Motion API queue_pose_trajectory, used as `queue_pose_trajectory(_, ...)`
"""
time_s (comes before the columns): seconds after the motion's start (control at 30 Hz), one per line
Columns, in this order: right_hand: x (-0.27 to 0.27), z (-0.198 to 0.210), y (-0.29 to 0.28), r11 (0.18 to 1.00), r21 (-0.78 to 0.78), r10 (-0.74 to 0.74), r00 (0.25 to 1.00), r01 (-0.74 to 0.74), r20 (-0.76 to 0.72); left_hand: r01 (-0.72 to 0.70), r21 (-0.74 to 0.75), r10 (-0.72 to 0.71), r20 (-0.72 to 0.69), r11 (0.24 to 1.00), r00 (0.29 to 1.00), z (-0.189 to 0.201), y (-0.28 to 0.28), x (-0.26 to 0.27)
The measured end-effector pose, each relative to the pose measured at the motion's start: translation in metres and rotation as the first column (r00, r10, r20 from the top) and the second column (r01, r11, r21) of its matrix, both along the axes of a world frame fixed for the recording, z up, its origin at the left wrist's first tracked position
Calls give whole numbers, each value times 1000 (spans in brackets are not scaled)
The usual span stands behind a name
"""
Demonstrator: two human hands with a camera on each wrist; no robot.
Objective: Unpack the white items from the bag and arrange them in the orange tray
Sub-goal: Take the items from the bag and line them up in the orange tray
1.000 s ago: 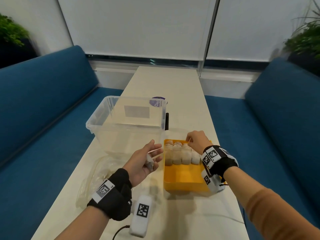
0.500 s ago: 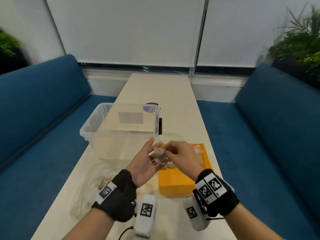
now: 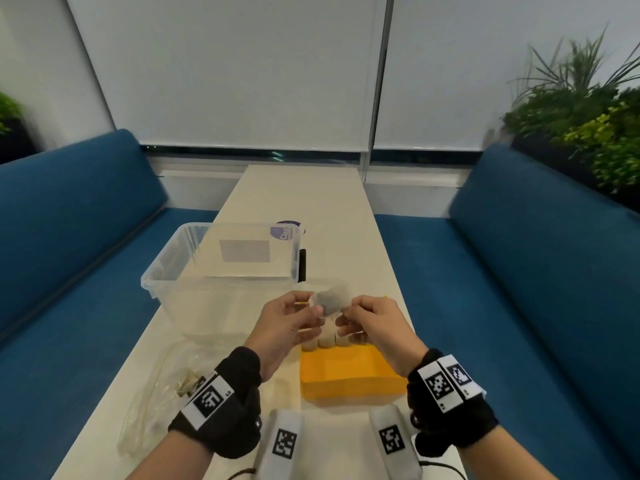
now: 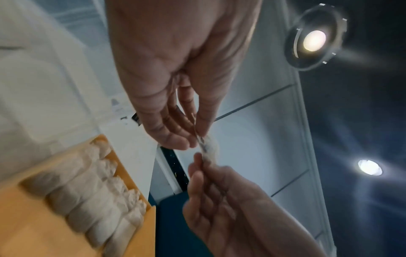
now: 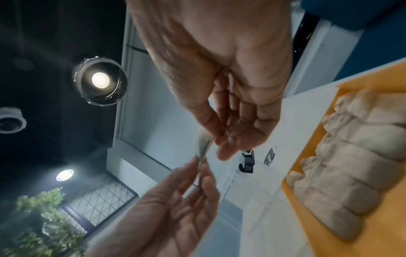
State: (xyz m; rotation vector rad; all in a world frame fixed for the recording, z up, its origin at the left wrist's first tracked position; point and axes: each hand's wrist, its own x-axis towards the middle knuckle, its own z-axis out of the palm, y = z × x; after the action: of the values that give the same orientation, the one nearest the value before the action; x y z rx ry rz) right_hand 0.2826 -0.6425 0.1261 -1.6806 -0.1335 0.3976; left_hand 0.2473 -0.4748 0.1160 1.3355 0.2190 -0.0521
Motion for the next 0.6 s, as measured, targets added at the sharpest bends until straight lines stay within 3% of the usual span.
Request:
queue_pose_trajectory(0.13,-6,1,-11,997,-68,37,999,-37,10,25,330,-68,118,944,991,25,6,7)
queue_pose_trajectory(0.27,-8,8,-13,993,-111,-27,991,42,132,10,766,-272,216,642,938,53,7,16)
queue_pose_trajectory(0.33,-9,14,-12,991,-123,-23,976,51,216,-6,846,-329,213,533,920,66,3,20)
queue_pose_trajectory(0.43,-10,22,-8,994,-105,28,954,3,297,1,903,-401,190,430,896,82,-3,23)
queue_pose_trajectory(0.5,-10,24,-4,993,-117,28,935,14,353,-9,909,-423,203,417,883,89,-6,23)
queue_pose_trajectory(0.6,-8,26,-4,997,-54,-32,927,56,374,-56,862,-391,286,504,875,91,-8,21)
